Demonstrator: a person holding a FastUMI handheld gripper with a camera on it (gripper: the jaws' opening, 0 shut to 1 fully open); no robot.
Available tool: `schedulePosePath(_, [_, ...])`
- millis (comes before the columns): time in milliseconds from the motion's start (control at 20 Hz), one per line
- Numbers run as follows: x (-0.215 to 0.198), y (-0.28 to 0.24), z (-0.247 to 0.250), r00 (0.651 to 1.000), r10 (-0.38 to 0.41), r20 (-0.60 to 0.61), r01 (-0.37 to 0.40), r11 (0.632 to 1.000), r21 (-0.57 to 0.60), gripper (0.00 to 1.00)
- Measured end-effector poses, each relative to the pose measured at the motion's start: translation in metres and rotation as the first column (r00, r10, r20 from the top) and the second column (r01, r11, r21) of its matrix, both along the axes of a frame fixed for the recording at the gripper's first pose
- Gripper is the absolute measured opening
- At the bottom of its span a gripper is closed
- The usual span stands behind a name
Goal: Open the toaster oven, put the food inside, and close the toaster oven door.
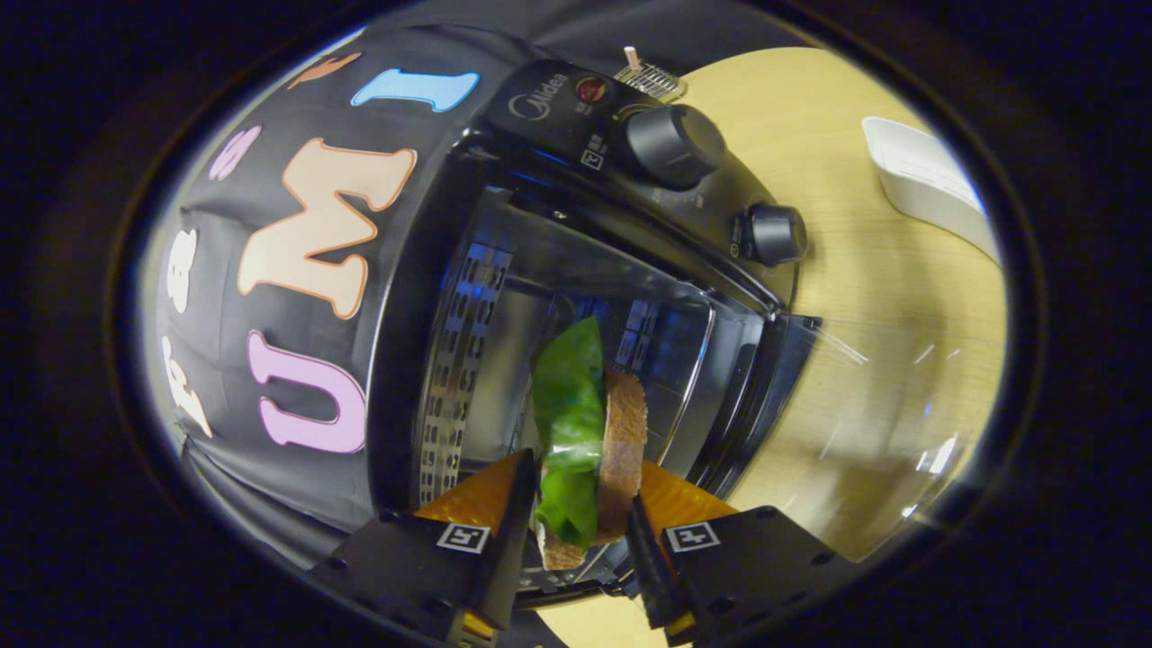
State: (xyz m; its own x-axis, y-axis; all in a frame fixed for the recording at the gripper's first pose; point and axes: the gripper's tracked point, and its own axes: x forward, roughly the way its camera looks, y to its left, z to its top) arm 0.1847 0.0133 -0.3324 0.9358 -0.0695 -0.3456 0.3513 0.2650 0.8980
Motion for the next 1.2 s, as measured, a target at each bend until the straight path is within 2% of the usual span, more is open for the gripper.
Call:
schedulePosePath(150, [-0.009, -0.005, 0.001, 0.999, 0.018, -0.032, -0.022, 0.994, -0.108, 0.73])
schedulePosePath(300, [-0.021, -0.004, -0.02, 0.99, 0.039, -0.134, -0.069, 0.97, -0.232, 0.88])
schedulePosePath(400, [-0.028, -0.001, -0.018, 0.987, 0.065, -0.148, -0.102, 0.961, -0.257, 0.99])
schedulePosePath(750, [-0.039, -0.009, -0.011, 0.984, 0.017, -0.18, -0.081, 0.933, -0.352, 0.99])
schedulePosePath(900, [-0.033, -0.005, -0.011, 0.979, 0.018, -0.204, -0.094, 0.924, -0.371, 0.99])
schedulePosePath(1050, [-0.02, -0.007, -0.008, 0.975, 0.015, -0.22, -0.114, 0.888, -0.445, 1.0])
schedulePosePath(1200, [-0.012, -0.012, -0.005, 0.972, 0.013, -0.235, -0.143, 0.825, -0.547, 1.0])
